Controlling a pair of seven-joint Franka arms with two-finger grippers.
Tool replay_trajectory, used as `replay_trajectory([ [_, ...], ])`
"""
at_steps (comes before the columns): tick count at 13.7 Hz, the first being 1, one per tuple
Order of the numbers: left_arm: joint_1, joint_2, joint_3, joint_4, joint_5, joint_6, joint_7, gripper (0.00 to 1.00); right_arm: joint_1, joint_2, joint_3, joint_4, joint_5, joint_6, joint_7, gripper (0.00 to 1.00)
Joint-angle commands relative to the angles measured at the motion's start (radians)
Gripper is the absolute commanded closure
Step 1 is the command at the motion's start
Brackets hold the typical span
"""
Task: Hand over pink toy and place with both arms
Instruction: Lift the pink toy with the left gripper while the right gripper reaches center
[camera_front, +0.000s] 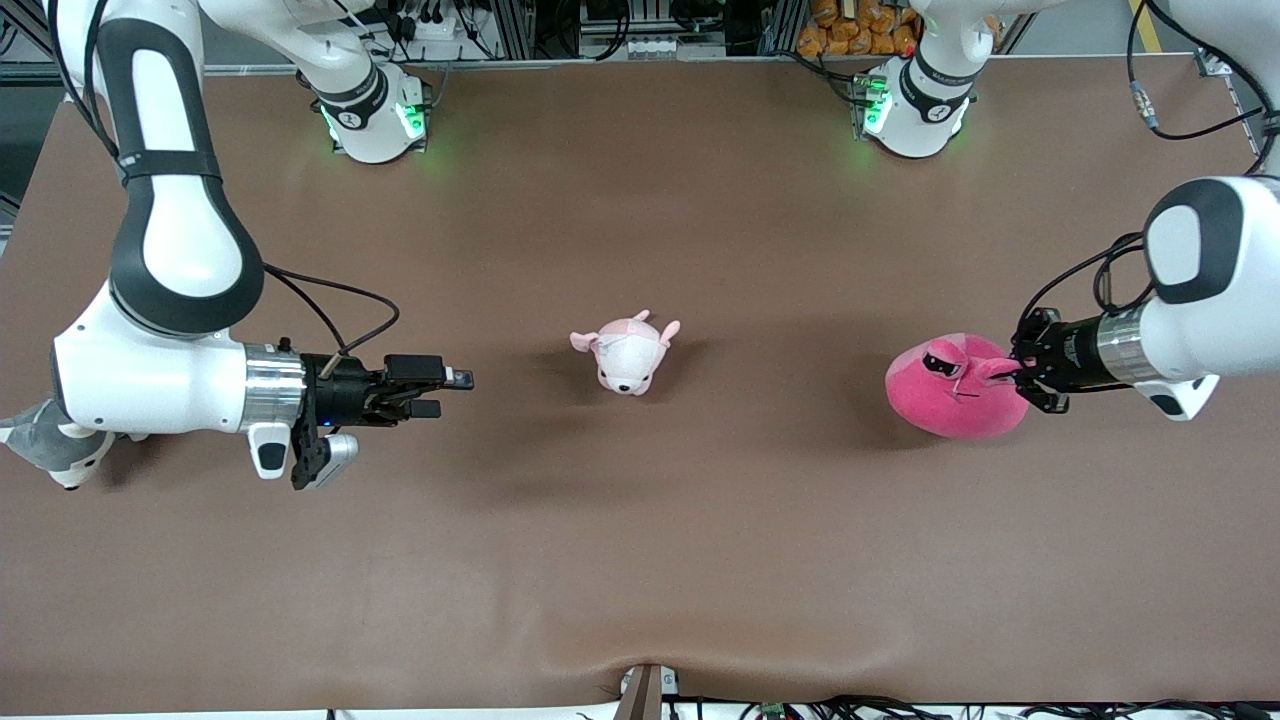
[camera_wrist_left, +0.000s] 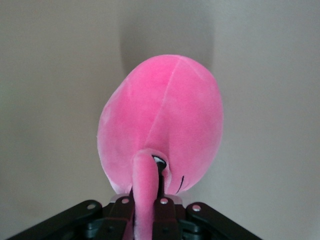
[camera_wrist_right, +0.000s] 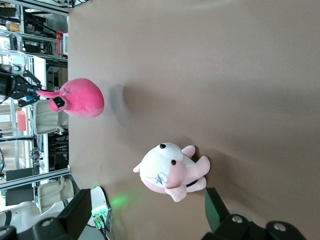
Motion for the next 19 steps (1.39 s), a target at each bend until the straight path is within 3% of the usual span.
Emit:
replay_trajectory([
  [1, 0.000, -0.001, -0.056, 0.108, -0.017, -0.077, -0.034, 1.00, 0.000, -0.010, 0.006, -0.018, 0.035, -0.001, -0.022, 0.00],
  [3, 0.000, -0.009, -0.093, 0.142, -0.017, -0.083, -0.052, 1.00, 0.019, -0.011, 0.008, -0.016, 0.035, 0.071, -0.071, 0.00],
  [8, 0.002, -0.016, -0.208, 0.222, -0.024, -0.111, -0.200, 1.00, 0.052, -0.013, 0.008, -0.010, 0.040, 0.083, -0.056, 0.00],
  [15, -0.056, -0.016, -0.330, 0.283, -0.023, -0.109, -0.354, 1.00, 0.093, -0.019, 0.008, 0.002, 0.083, 0.086, 0.175, 0.00],
  [19, -0.137, -0.010, -0.373, 0.308, -0.024, -0.102, -0.473, 1.00, 0.164, -0.031, 0.006, 0.016, 0.081, 0.114, 0.489, 0.00],
])
